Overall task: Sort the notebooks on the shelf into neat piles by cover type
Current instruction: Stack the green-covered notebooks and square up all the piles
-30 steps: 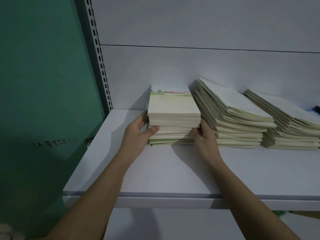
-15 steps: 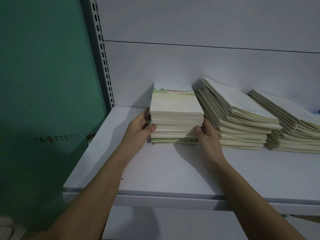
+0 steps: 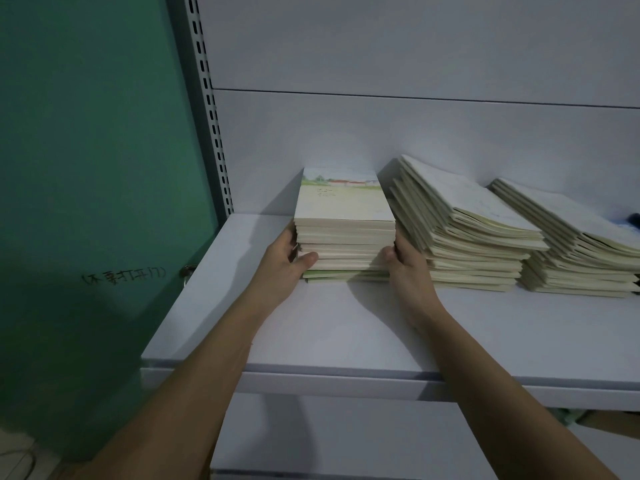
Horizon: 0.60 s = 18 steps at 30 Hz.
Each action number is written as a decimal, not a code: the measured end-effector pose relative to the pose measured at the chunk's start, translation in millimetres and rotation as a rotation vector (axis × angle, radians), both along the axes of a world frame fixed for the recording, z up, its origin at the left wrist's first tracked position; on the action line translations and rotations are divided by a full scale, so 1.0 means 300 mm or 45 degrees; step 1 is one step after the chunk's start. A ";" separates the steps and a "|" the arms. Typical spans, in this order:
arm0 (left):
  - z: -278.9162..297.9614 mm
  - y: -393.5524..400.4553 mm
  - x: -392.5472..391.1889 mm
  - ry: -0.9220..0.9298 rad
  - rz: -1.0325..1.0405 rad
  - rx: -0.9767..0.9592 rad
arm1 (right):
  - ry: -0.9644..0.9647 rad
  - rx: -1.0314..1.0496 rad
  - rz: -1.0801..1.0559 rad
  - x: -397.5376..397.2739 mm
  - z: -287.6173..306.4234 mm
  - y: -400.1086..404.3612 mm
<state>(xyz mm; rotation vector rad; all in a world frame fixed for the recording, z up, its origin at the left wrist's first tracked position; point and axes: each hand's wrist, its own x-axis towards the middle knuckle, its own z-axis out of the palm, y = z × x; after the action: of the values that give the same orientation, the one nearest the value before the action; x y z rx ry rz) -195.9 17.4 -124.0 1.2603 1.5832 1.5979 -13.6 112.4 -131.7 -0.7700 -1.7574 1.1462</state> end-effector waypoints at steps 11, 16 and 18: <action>-0.007 -0.006 0.008 0.038 0.063 0.022 | -0.226 0.105 -0.139 -0.010 -0.025 0.005; 0.004 -0.016 -0.001 -0.004 0.035 -0.005 | -0.213 0.098 -0.174 -0.012 -0.015 -0.004; -0.001 -0.025 -0.009 -0.079 0.112 -0.007 | -0.208 0.100 -0.180 -0.008 -0.012 -0.011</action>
<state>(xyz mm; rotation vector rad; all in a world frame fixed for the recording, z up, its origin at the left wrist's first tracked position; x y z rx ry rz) -198.7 9.9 -124.2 1.1419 1.6230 1.6689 -16.1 109.1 -135.2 -0.9464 -1.8382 0.9365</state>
